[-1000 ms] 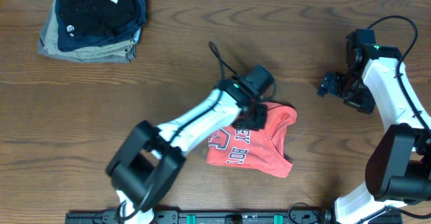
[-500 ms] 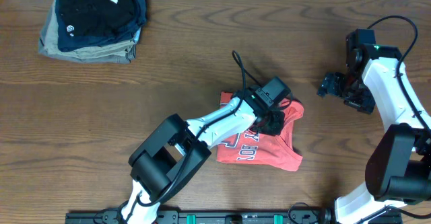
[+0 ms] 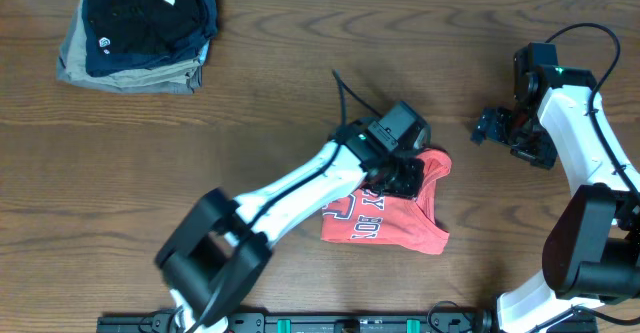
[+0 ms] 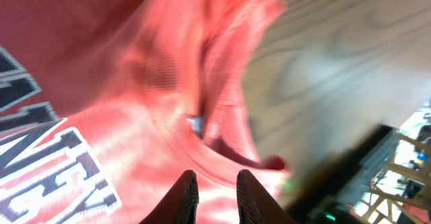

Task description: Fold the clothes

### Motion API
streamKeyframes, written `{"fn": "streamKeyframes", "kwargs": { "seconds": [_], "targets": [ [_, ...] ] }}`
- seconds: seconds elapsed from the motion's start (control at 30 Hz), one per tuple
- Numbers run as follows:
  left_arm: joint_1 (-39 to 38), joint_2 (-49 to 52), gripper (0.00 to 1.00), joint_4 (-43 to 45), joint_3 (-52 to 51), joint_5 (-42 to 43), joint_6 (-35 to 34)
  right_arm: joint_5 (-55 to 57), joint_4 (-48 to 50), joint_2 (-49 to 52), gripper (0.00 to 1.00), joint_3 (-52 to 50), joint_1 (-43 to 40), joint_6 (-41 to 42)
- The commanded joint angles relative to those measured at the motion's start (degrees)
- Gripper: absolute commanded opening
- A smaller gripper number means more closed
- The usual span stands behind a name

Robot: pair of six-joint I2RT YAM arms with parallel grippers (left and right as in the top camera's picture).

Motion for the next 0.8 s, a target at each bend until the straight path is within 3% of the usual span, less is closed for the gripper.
{"fn": "streamKeyframes", "kwargs": {
  "seconds": [0.0, 0.3, 0.5, 0.77],
  "targets": [
    [0.09, -0.96, 0.23, -0.31, 1.29, 0.76, 0.35, 0.07, -0.04, 0.07, 0.99, 0.04, -0.31, -0.72],
    [-2.29, 7.26, 0.23, 3.32, 1.07, -1.33, -0.37, 0.07, -0.04, 0.07, 0.99, 0.04, -0.31, -0.72],
    [-3.37, 13.00, 0.23, 8.04, 1.07, 5.92, -0.79, 0.07, -0.04, 0.07, 0.99, 0.04, -0.31, -0.72],
    [-4.44, 11.43, 0.23, 12.68, 1.09, 13.77, -1.86, 0.07, -0.04, 0.07, 0.99, 0.04, -0.31, -0.72]
  ]
}}
